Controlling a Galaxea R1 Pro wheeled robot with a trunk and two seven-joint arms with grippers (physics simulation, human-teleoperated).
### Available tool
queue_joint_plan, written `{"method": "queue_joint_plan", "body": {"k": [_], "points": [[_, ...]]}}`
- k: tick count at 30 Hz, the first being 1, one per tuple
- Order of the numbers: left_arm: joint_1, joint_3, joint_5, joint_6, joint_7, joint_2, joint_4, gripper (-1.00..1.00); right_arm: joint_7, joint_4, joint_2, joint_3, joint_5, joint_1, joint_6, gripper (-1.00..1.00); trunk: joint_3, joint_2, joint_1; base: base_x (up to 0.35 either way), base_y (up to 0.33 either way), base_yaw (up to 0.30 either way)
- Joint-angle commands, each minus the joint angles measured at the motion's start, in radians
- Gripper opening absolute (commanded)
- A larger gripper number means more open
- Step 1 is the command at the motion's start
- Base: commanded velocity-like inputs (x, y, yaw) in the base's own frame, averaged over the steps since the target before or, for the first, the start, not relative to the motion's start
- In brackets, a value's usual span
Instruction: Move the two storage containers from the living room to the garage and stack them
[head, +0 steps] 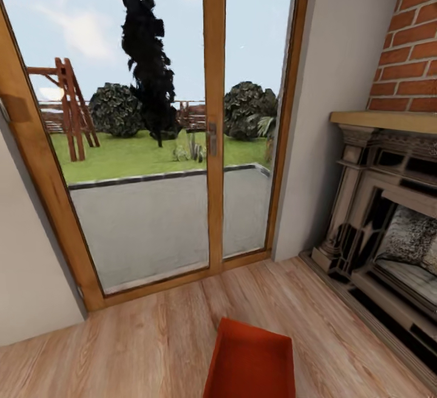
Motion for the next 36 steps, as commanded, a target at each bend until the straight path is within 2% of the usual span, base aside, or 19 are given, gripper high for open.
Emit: {"method": "queue_joint_plan", "body": {"k": [1, 36], "points": [[0.0, -0.009, 0.007, -0.003, 0.002, 0.0, 0.0, 1.0, -0.002, 0.003, 0.0, 0.008, -0.006, -0.002, -0.005, 1.0, -0.001, -0.001, 0.0, 0.152, 0.156, -0.243], [0.0, -0.008, 0.007, -0.003, 0.002, -0.001, 0.0, 1.0, -0.002, 0.003, -0.003, 0.008, -0.006, -0.002, -0.006, 1.0, -0.001, -0.001, 0.0, 0.004, 0.004, -0.245]]}}
